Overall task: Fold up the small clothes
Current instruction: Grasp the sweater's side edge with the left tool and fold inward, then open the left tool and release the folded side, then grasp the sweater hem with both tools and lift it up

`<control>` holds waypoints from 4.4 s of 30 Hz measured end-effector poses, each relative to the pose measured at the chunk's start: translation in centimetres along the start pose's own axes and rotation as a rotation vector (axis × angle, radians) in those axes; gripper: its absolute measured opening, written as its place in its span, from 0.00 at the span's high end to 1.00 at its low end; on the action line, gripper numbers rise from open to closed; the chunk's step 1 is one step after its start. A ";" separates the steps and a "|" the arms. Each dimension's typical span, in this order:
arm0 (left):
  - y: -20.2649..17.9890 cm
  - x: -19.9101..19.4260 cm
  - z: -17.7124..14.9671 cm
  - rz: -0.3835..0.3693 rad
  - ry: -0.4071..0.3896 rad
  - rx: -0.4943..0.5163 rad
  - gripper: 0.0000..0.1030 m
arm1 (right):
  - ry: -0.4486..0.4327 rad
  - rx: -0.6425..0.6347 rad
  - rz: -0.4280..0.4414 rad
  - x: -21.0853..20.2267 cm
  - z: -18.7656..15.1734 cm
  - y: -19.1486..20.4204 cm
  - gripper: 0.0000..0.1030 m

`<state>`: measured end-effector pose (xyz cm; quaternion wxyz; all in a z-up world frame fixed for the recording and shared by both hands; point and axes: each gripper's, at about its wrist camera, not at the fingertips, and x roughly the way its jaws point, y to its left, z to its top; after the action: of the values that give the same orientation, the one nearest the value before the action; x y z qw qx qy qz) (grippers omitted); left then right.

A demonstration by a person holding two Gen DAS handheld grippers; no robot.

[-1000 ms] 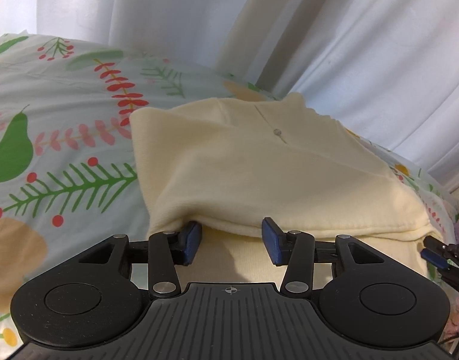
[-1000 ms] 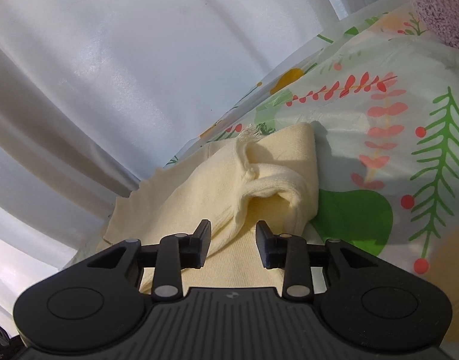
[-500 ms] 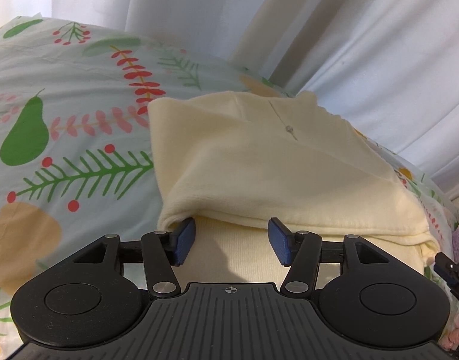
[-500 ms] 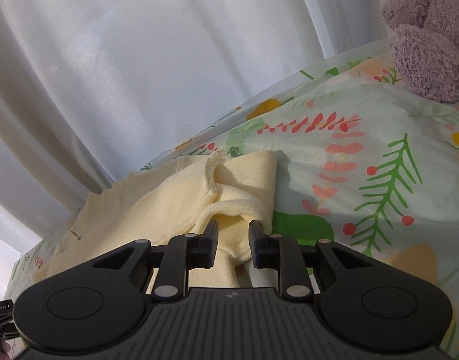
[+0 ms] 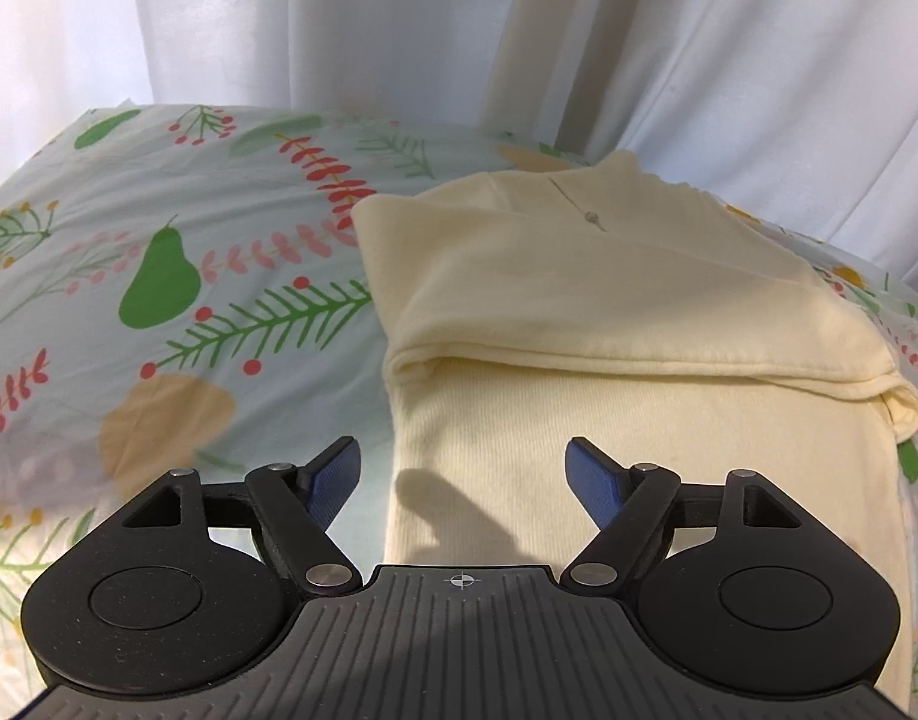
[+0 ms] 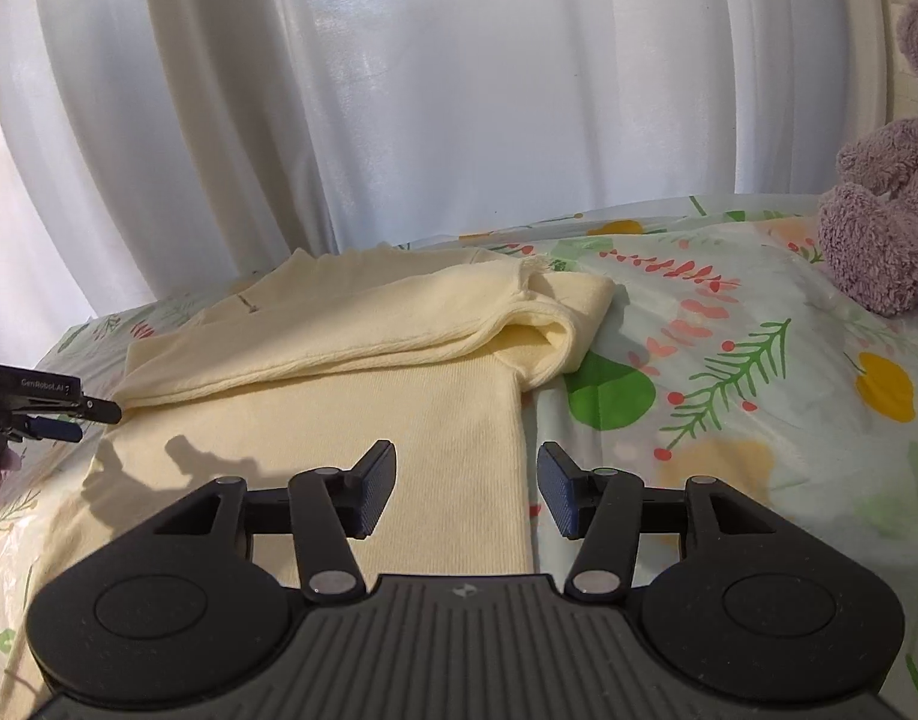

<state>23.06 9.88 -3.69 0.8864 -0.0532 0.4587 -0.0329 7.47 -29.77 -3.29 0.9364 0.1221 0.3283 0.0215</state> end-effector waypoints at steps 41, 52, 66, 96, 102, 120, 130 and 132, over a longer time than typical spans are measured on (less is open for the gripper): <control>6.0 -12.1 -13.6 -0.200 0.111 -0.196 0.91 | 0.219 0.333 0.260 -7.2 -9.7 -5.0 0.94; 4.3 -9.9 -3.1 -0.227 -0.177 -0.137 0.91 | -0.004 0.251 0.174 -3.1 -0.9 -4.0 0.95; 4.3 -2.0 -1.6 -0.128 -0.132 -0.036 0.58 | -0.037 -0.075 -0.069 5.5 2.1 -0.5 0.79; 0.8 -3.0 0.5 -0.155 -0.169 0.156 0.91 | -0.012 -0.290 -0.080 5.2 2.8 1.6 0.94; 0.0 -3.2 5.8 -0.128 -0.333 0.132 0.91 | -0.142 -0.290 -0.106 5.9 7.4 2.4 0.94; -1.6 6.7 5.8 -0.082 -0.169 0.302 0.71 | -0.009 -0.321 -0.096 14.3 8.3 1.1 0.89; -2.4 2.2 8.4 -0.031 -0.342 0.318 0.99 | -0.066 -0.425 -0.161 13.5 9.1 3.0 0.94; -2.4 0.6 10.6 -0.041 -0.426 0.281 0.99 | -0.123 -0.418 -0.158 12.9 10.8 3.3 0.94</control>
<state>32.02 8.07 2.20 0.9609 0.0553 0.2515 -0.1024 24.41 -27.32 -2.25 0.9583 -0.0996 0.2677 0.0080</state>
